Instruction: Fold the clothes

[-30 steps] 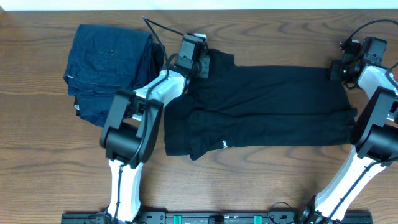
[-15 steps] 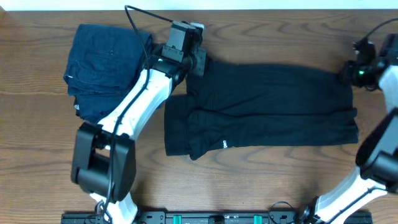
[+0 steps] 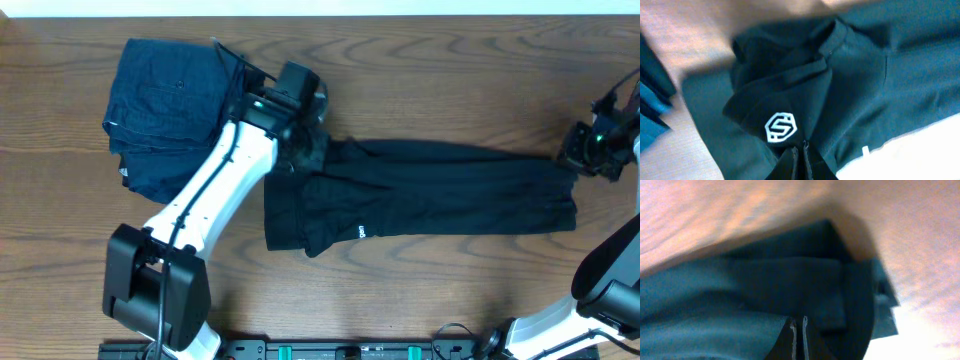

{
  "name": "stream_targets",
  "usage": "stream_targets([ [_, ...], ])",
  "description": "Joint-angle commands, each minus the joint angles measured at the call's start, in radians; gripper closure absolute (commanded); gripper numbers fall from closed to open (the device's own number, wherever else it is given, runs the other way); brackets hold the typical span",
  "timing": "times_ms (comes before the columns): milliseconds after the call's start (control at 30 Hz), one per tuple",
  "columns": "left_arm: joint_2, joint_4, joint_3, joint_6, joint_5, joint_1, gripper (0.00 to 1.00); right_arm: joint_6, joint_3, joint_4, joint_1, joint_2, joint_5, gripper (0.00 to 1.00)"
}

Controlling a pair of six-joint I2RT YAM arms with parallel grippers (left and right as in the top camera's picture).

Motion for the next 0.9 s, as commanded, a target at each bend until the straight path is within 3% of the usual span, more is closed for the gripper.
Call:
stream_targets([
  [0, -0.014, -0.026, -0.022, -0.026, 0.009, -0.051, 0.94, 0.101, -0.082, 0.061, -0.008, -0.011, 0.143, 0.99],
  [300, -0.011, -0.06, -0.121, -0.112, -0.127, -0.085, 0.94, 0.098, -0.275, 0.278, -0.012, -0.01, 0.175, 0.99],
  [867, -0.006, 0.063, -0.314, -0.124, -0.153, -0.044, 0.94, 0.113, -0.291, 0.274, -0.014, -0.004, 0.23, 0.99],
])
